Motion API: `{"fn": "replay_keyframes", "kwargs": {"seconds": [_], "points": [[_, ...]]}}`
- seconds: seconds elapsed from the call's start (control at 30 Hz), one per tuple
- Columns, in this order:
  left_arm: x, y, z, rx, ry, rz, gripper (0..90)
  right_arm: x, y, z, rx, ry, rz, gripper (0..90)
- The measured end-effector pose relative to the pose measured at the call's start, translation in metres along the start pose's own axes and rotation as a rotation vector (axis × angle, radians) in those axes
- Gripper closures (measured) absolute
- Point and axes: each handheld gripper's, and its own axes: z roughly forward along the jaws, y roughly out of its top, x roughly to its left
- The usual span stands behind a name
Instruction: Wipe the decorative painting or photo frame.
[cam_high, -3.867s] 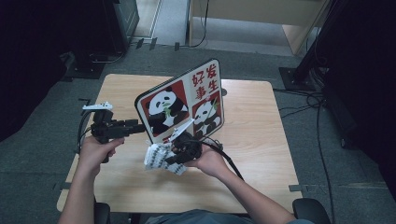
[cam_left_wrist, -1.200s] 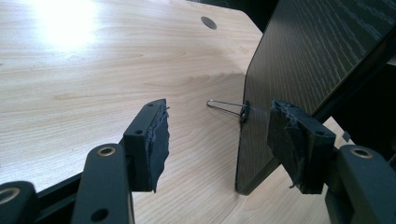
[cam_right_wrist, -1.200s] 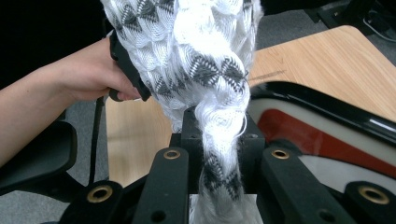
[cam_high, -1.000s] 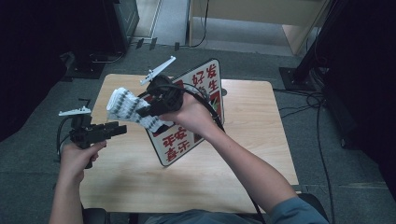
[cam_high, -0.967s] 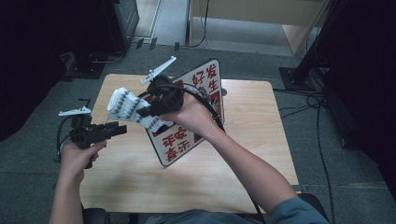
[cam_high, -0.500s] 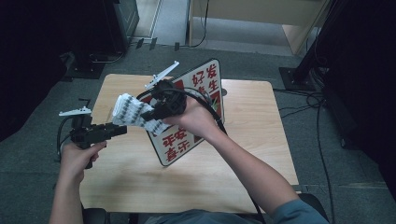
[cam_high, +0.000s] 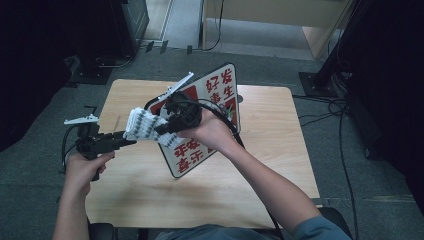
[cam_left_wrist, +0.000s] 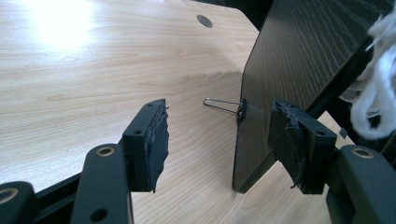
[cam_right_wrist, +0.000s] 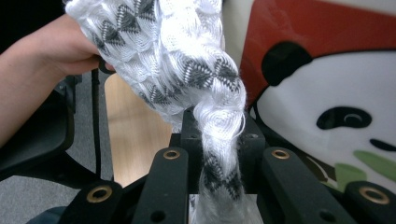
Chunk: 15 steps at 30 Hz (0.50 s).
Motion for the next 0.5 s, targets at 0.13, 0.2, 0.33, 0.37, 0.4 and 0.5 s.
{"fn": "replay_keyframes", "kwargs": {"seconds": [0.13,0.2,0.33,0.37,0.4,0.5], "points": [[0.000,0.000,0.000,-0.002,-0.001,0.000,38.7,-0.001,-0.004,0.002,0.008,0.002,0.006,79.2],[0.000,0.000,0.000,0.001,-0.001,-0.001,38.3,-0.002,-0.006,0.003,0.010,0.001,0.007,79.2],[0.000,0.000,0.000,0.001,-0.003,0.002,38.2,-0.003,-0.010,0.005,0.013,0.002,0.013,79.2],[0.000,0.000,0.000,0.001,-0.003,0.003,38.2,-0.003,-0.011,0.005,0.015,0.003,0.015,79.2],[-0.001,0.000,0.000,0.000,-0.003,0.003,38.3,-0.003,-0.012,0.006,0.017,0.006,0.017,79.2],[-0.001,0.000,0.000,-0.003,-0.004,0.011,38.7,-0.003,-0.014,0.008,0.025,0.005,0.026,79.2]]}}
